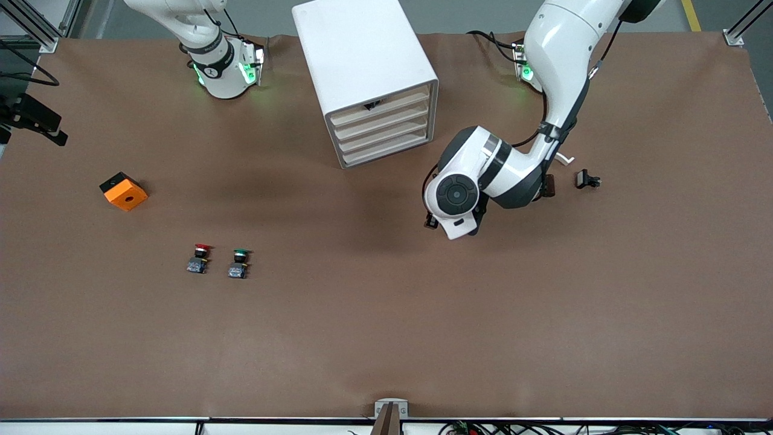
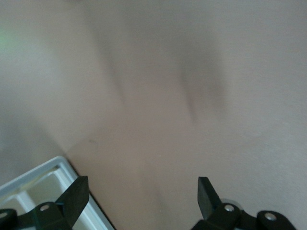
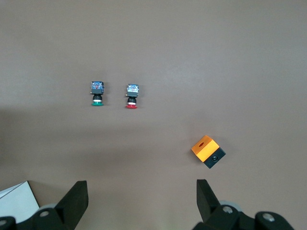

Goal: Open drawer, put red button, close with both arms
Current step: 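Grasp the drawer handle with the left gripper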

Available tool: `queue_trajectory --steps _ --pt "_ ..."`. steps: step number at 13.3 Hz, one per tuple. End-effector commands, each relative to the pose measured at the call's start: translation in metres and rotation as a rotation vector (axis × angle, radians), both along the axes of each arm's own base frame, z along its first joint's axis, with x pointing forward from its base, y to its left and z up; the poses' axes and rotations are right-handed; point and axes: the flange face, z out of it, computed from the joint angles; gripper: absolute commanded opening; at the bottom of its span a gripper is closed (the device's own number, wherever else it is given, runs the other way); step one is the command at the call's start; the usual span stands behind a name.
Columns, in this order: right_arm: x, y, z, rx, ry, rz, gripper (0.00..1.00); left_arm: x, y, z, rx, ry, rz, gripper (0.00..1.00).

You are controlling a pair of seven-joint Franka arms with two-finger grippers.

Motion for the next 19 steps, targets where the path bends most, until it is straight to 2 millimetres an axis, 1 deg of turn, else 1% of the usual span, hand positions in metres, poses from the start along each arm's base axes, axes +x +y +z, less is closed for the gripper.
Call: queue_trajectory --steps 1,2,6,7,9,12,13,15,17,19 --pt "0.006 -0.003 0.002 -0.003 -0.005 -0.016 1.00 -0.002 -0.006 0.000 -0.051 0.098 0.116 1.00" --pt "0.007 -0.003 0.002 -0.003 -0.005 -0.015 1.00 -0.001 -0.006 -0.006 -0.091 0.141 0.154 1.00" --pt "0.009 -0.004 -0.001 -0.001 -0.001 -0.008 1.00 -0.012 -0.014 -0.053 -0.113 0.253 0.200 1.00" --pt "0.008 -0.004 -0.001 -0.001 -0.001 -0.008 1.00 -0.014 -0.018 -0.061 -0.144 0.286 0.228 1.00" --pt "0.009 -0.004 -0.001 -0.001 -0.002 -0.004 1.00 -0.014 -0.023 -0.065 -0.196 0.313 0.253 1.00" --pt "0.010 -0.003 -0.002 -0.001 -0.001 -0.001 1.00 -0.021 -0.029 -0.086 -0.266 0.388 0.276 1.00" --pt "0.011 -0.002 -0.003 -0.002 -0.002 0.002 1.00 -0.018 -0.027 -0.089 -0.305 0.413 0.305 1.00" --pt "0.012 -0.003 -0.003 -0.002 -0.004 0.000 1.00 -0.018 -0.032 -0.092 -0.383 0.473 0.369 1.00" --pt "0.013 -0.004 -0.005 -0.002 -0.001 -0.004 1.00 -0.022 -0.036 -0.101 -0.414 0.524 0.418 1.00" --pt "0.014 -0.004 -0.007 -0.001 0.004 -0.002 1.00 -0.026 -0.043 -0.095 -0.429 0.554 0.431 1.00"
